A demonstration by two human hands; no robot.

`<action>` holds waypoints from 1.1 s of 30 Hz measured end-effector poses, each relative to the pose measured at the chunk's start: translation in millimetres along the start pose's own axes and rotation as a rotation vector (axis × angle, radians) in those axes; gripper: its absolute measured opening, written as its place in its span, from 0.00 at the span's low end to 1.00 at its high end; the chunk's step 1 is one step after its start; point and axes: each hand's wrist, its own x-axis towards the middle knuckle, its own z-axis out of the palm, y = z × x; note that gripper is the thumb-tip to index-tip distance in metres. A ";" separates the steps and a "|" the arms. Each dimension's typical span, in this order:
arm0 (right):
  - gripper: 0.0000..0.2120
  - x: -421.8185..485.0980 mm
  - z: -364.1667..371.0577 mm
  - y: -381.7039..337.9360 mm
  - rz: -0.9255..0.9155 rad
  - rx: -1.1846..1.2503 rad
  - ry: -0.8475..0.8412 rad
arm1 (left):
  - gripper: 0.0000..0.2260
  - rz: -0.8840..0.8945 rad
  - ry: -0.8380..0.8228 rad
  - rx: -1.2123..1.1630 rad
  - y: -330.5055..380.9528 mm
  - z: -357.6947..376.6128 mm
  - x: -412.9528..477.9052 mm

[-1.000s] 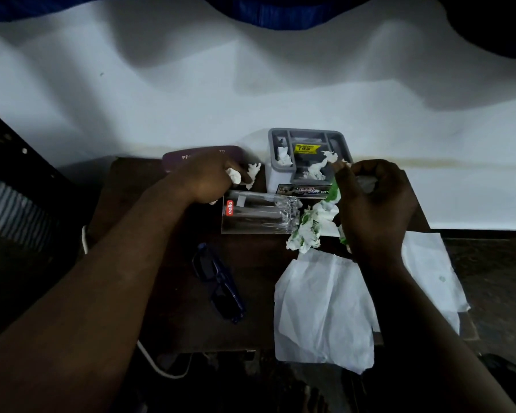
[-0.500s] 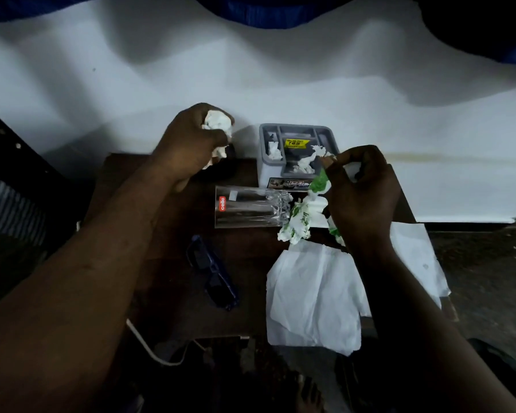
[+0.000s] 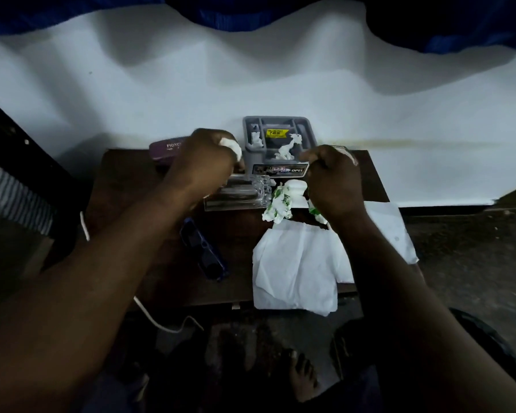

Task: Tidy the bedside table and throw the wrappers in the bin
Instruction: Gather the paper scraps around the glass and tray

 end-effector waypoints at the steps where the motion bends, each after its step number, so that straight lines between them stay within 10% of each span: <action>1: 0.13 -1.2 -1.3 -1.3 0.013 -0.055 -0.047 | 0.08 0.008 -0.017 0.014 2.7 3.4 -6.0; 8: 0.18 -14.4 -3.2 9.0 -0.009 -0.489 -0.332 | 0.25 -0.029 -0.081 0.012 -1.6 28.1 -54.2; 15: 0.13 -16.7 13.0 10.3 -0.110 -0.631 -0.260 | 0.11 0.042 -0.101 0.177 -11.3 36.7 -40.5; 28: 0.06 9.2 -36.2 -1.6 0.479 0.851 -0.107 | 0.08 0.224 -0.031 0.294 -10.1 46.4 -22.3; 33: 0.06 10.0 -43.7 5.8 0.471 0.868 -0.067 | 0.18 0.418 -0.284 0.770 -19.3 66.7 -39.4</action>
